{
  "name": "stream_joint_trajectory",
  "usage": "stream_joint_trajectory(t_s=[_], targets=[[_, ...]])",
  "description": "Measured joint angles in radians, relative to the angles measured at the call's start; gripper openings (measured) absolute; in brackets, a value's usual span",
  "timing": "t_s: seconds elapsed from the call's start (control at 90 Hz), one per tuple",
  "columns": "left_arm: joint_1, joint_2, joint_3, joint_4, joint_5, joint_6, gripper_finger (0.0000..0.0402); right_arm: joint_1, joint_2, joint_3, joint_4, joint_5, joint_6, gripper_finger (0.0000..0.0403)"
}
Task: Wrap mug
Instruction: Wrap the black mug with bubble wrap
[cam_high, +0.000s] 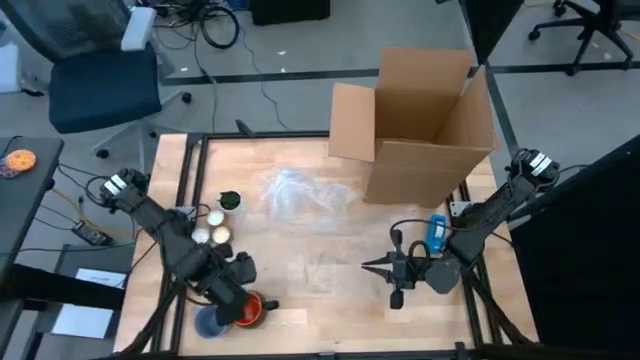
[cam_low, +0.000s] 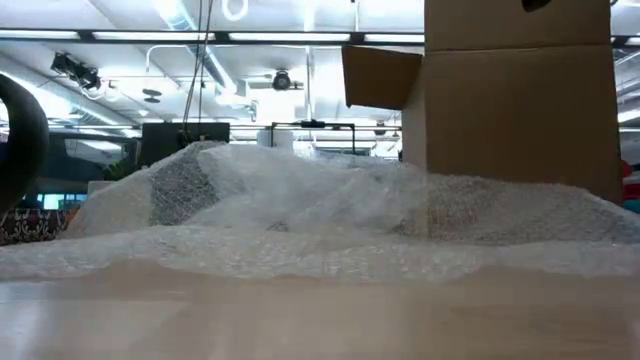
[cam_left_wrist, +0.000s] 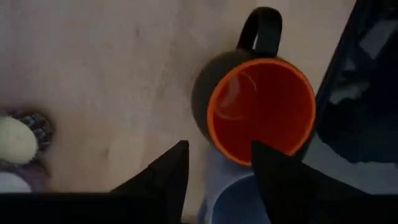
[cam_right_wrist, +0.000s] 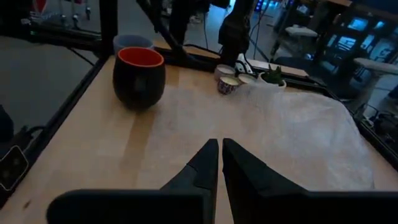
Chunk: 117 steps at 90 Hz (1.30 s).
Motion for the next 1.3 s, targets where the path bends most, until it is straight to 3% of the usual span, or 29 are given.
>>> stream_joint_trajectory(t_s=[0.378,0.967,1.3], targets=[[-0.032,0.033,0.001,0.005,-0.055,-0.053,0.0179,0.000,0.000,0.000,-0.011,0.000,0.071,0.0000],[0.012,0.202,0.001,0.055,-0.044,0.034,0.0179,0.000,0.000,0.000,-0.022,-0.001,0.092,0.0000],[0.049,0.244,0.001,0.057,-0.010,0.170,0.0177,0.000,0.000,0.000,-0.022,0.000,0.092,0.0000]])
